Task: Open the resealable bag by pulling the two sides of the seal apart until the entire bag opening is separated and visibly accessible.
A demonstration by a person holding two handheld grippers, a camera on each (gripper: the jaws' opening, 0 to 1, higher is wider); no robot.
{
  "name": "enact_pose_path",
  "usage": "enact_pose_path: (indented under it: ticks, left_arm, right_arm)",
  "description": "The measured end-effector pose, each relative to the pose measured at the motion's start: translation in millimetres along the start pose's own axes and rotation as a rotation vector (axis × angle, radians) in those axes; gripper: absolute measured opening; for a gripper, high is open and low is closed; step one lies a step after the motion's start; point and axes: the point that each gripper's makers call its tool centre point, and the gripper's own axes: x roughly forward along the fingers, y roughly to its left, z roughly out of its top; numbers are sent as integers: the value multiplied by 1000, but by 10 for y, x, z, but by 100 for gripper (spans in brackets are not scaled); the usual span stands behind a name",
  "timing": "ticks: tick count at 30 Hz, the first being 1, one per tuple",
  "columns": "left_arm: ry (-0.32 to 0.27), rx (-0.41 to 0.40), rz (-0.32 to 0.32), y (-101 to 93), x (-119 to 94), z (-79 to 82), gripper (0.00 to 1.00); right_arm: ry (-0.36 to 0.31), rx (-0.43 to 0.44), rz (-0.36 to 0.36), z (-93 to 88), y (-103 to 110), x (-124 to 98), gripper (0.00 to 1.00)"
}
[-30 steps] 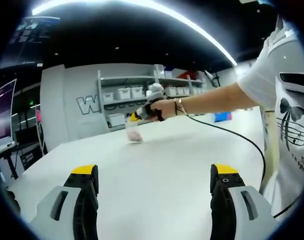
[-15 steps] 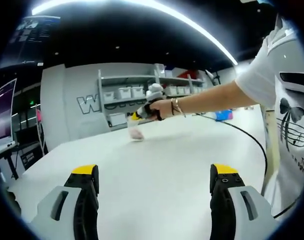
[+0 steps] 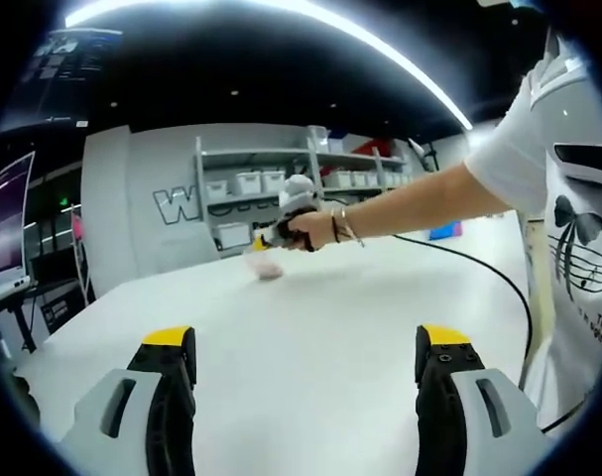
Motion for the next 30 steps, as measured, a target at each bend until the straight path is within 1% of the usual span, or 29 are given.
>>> enact_pose_path:
  ticks: [1, 6, 9, 12, 14, 21, 25, 27, 30]
  left_arm:
    - [0, 0, 0, 1, -1, -1, 90]
    - [3, -3, -1, 12, -5, -21, 90]
    - [-1, -4, 4, 33, -13, -17, 90]
    - [-5, -3, 7, 44, -19, -11, 90]
    - [-6, -4, 9, 51, -23, -13, 90]
    - [-8, -5, 13, 57, -37, -18, 90]
    - [-13, -3, 14, 54, -35, -5, 90]
    - [-14, -3, 11, 40, -31, -4, 90]
    - [-15, -1, 9, 22, -32, 0, 90]
  right_arm:
    - [7, -8, 5, -4, 6, 2, 0]
    - [31, -72, 31, -137, 150, 34, 0]
    - [39, -78, 43, -185, 202, 41, 0]
    - [49, -69, 53, -235, 243, 41, 4]
    - [56, -73, 58, -265, 260, 33, 5]
    - [54, -69, 63, -269, 256, -16, 8]
    - [58, -48, 89, -284, 313, -42, 10]
    - [70, -62, 98, -316, 365, -49, 12]
    - [77, -98, 93, -350, 388, -52, 13]
